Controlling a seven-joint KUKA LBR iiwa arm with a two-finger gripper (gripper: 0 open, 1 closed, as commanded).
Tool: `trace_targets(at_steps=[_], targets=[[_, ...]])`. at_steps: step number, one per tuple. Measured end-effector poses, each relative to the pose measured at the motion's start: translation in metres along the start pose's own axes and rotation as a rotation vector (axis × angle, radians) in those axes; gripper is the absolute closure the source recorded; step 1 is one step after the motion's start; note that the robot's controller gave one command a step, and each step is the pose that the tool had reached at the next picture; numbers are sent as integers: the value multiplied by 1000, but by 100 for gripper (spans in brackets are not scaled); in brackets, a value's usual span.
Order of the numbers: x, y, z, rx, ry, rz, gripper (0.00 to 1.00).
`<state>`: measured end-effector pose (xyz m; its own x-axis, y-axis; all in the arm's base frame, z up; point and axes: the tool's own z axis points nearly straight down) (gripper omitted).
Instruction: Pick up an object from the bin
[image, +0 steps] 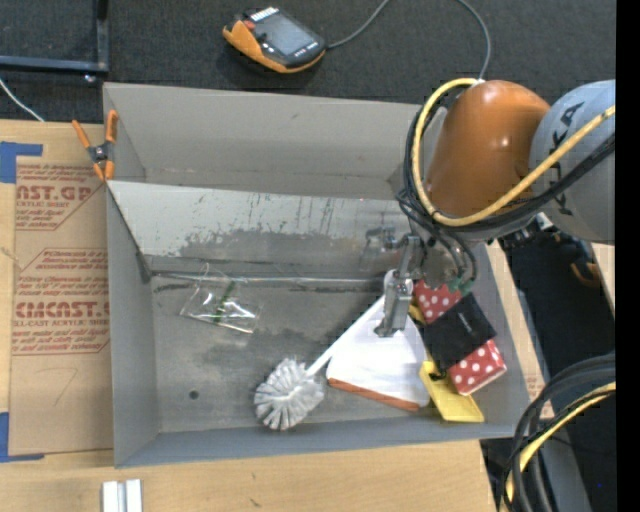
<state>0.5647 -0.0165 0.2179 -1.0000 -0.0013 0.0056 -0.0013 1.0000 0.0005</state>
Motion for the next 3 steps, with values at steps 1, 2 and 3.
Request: trace_targets(at_steps=[1, 2, 3], targets=[[-1, 0, -5, 0, -8, 0, 0], [-23, -18, 103, 1, -7, -166, 0], [-17, -25, 148, 1, -10, -223, 0]])
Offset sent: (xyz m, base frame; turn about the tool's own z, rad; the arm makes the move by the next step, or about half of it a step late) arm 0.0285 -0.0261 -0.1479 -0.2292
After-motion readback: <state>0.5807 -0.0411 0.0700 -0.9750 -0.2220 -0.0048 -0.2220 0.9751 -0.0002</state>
